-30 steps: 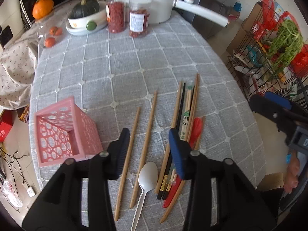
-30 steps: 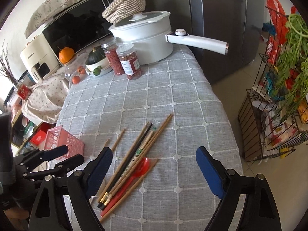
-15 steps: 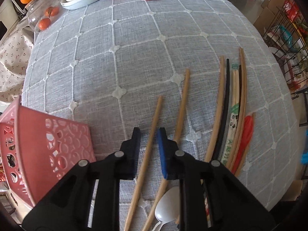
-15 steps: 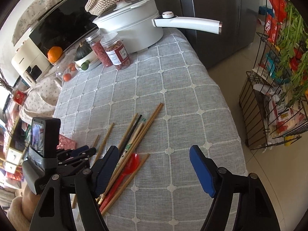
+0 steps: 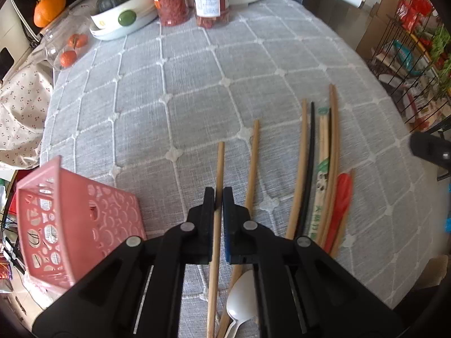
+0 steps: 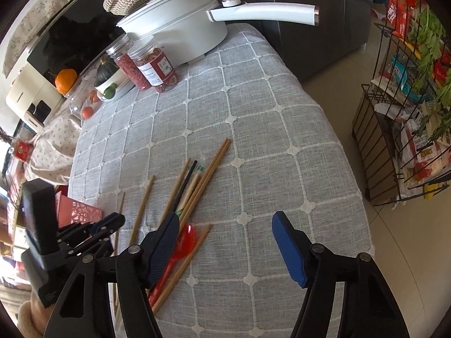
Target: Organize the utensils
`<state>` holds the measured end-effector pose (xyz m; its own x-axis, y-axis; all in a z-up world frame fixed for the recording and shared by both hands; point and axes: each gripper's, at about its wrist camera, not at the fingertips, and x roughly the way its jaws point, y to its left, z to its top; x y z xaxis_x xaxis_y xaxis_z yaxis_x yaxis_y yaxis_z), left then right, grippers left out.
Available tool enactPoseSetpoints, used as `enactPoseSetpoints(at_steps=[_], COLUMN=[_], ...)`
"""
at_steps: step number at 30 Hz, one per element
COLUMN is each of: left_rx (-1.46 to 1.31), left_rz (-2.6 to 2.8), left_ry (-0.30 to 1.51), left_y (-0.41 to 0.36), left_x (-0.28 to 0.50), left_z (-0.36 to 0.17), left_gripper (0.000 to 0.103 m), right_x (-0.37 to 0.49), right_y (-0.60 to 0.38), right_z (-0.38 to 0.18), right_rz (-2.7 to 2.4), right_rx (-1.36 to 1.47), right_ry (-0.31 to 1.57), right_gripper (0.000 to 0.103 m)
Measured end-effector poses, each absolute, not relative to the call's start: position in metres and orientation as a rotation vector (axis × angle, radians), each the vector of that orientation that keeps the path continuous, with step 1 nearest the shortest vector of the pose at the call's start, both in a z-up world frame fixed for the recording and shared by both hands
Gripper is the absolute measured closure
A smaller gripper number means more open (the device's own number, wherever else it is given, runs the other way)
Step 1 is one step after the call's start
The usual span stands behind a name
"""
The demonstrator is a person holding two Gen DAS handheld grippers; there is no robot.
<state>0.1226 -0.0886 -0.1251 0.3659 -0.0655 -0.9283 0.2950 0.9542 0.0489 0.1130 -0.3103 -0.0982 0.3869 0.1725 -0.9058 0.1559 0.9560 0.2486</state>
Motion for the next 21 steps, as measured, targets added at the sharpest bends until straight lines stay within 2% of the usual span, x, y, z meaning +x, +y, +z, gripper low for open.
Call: enactPoseSetpoints(at_steps=[5, 14, 21], left_rx=[0.182, 0.121, 0.071], left_rz=[-0.282, -0.332, -0.334], left_ry=[1.056, 0.918, 0.874], left_y=[-0.079, -0.046, -0.02], left_x=[0.093, 0.071, 0.057], left_z=[-0.081, -0.036, -0.021], left_gripper=[0.097, 0.097, 0.097], right_x=[0.123, 0.154, 0.17], right_y=[-0.309, -0.289, -0.285], right_z=[-0.108, -0.141, -0.16], right_rz=[0.018, 0.025, 0.007], right_rx=[0.356, 0.417, 0.466], right_ry=[1.192, 1.269, 1.303], right_gripper=[0.053, 0.076, 0.084])
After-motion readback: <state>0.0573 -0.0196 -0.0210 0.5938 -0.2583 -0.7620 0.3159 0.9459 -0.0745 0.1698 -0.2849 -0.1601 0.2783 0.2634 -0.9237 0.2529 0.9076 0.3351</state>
